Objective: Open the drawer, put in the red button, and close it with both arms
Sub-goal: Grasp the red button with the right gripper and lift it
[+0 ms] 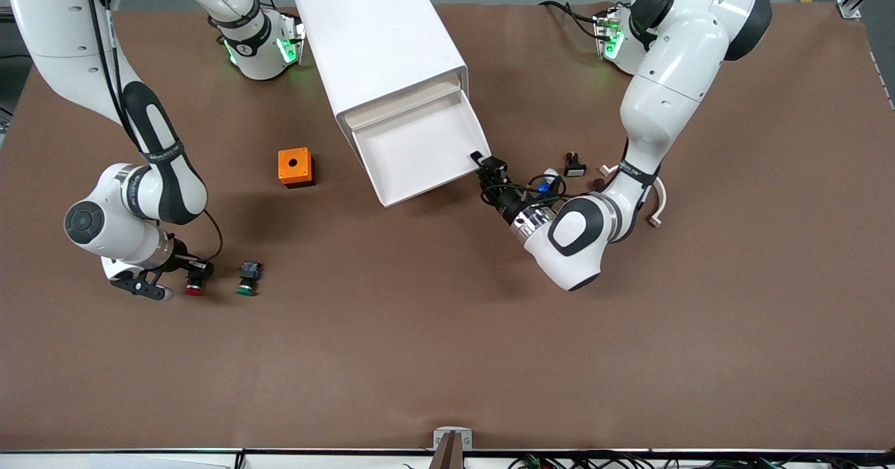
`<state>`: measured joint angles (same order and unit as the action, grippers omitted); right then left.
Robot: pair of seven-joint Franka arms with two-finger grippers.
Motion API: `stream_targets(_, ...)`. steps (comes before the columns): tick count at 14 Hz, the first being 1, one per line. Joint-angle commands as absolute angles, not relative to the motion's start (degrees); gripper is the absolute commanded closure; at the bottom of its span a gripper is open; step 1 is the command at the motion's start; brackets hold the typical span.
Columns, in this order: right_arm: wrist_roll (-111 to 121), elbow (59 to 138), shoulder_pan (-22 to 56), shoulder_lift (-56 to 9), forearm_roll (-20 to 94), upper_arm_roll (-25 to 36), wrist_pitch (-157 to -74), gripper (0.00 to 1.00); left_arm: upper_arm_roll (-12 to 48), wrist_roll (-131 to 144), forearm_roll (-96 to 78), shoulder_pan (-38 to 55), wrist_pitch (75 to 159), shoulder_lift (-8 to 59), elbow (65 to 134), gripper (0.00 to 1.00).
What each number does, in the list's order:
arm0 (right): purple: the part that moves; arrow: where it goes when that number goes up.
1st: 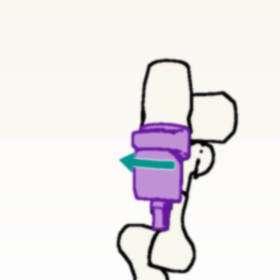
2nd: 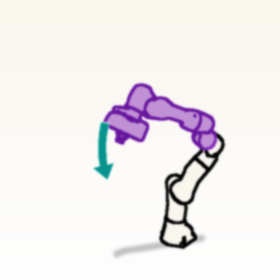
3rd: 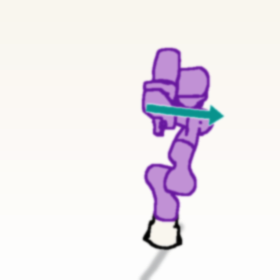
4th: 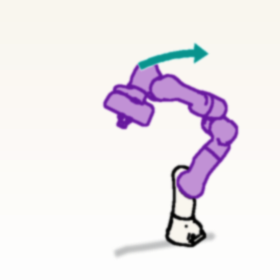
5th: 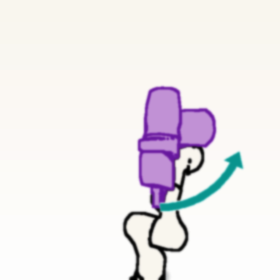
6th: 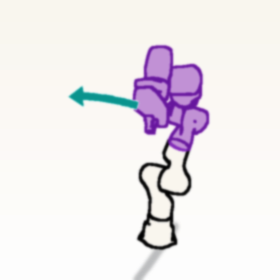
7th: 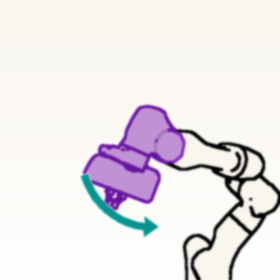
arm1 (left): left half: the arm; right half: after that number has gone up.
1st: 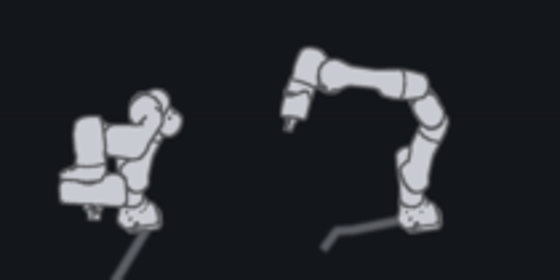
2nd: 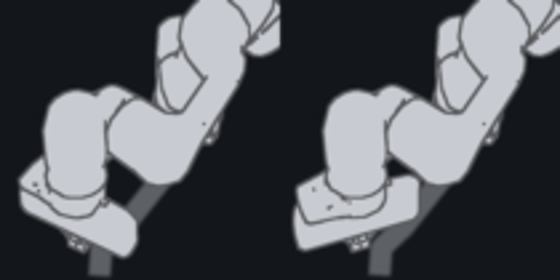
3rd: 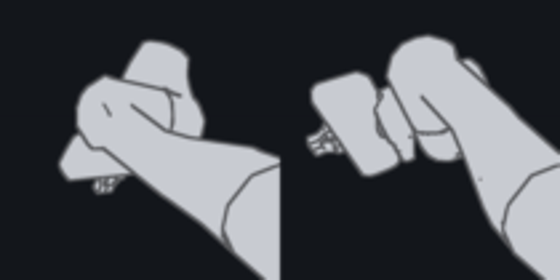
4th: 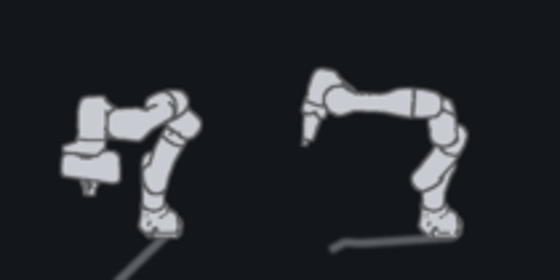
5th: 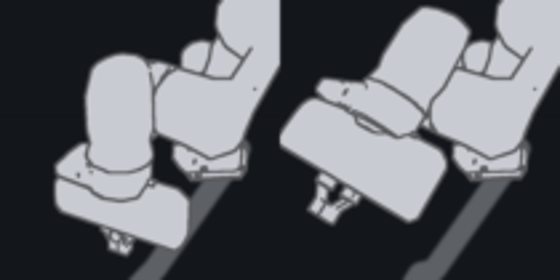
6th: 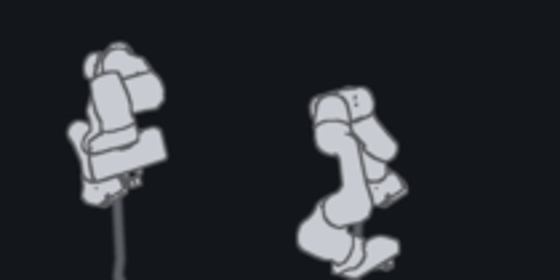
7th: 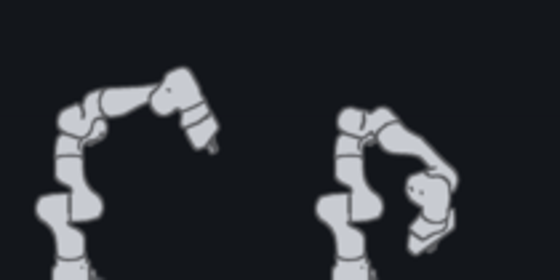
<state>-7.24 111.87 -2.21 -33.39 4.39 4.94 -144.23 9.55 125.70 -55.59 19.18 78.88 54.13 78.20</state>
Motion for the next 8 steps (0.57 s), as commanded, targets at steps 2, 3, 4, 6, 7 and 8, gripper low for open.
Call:
stream_targets(2, -8.0, 111.4, -2.1, -33.1, 5.0, 4.9, -143.0, 0.98, 10.3, 120.5, -56.4, 18.5, 78.6, 53.8, 76.6, 0.00)
stream_targets(3, -7.7, 111.3, -2.0, -32.9, 5.0, 4.9, -143.0, 1.00, 10.7, 119.1, -56.4, 18.4, 78.6, 53.8, 76.6, 0.00)
stream_targets(4, -7.7, 110.9, -2.0, -32.6, 5.0, 4.9, -142.6, 1.00, 10.7, 117.7, -56.9, 18.2, 78.5, 53.8, 75.5, 0.00)
stream_targets(6, -8.3, 108.8, -1.1, -30.8, 5.0, 4.8, -136.9, 1.00, 10.6, 113.4, -58.4, 17.0, 78.3, 54.1, 73.7, 0.00)
stream_targets(7, -9.6, 107.2, -0.6, -29.7, 5.0, 4.8, -132.4, 1.00, 10.7, 110.1, -59.1, 16.3, 78.3, 54.1, 73.5, 0.00)
stream_targets(8, -11.6, 105.6, 0.1, -28.3, 5.0, 4.8, -127.8, 1.00, 10.7, 107.3, -59.2, 15.8, 78.1, 53.9, 73.0, 0.00)
